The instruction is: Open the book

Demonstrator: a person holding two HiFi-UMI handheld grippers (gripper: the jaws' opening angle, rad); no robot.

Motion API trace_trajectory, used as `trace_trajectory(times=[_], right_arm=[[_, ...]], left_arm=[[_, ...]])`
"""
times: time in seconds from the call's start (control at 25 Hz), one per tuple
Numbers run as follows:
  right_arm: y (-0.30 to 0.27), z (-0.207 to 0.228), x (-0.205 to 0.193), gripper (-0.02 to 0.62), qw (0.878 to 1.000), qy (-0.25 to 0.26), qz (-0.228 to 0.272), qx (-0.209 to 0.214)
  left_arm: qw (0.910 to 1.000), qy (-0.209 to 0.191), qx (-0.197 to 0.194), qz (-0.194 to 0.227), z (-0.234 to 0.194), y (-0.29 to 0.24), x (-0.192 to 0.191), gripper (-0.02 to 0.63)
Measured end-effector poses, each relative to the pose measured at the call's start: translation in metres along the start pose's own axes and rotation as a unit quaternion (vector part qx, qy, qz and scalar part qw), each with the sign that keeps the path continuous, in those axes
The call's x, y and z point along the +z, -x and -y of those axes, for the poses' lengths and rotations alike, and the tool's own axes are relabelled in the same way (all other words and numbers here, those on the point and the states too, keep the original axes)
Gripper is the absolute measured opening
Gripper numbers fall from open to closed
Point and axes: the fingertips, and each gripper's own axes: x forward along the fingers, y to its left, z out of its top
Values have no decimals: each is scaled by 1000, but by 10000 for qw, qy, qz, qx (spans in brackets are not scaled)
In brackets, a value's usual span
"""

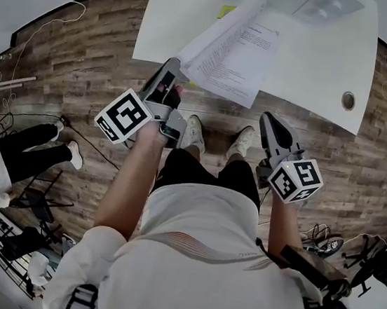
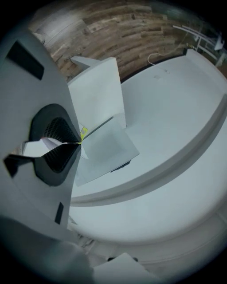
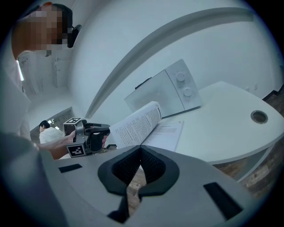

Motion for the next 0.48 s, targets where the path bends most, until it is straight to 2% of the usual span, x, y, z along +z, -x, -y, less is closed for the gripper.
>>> trace_trajectory(times=[0.08,0.28,0.48], right_arm=[[-5,-3,-1,-5,10000,11,-38,16],[-20,-12,-4,-5,9999,26,-139,46],[-36,-23,-10,-5,9997,50,-253,52]], left_arm=[[9997,128,131,140,-17,5,13,23],[9984,-238,444,261,-46,16,35,23],[9959,-451,761,197,-87,26,51,23]])
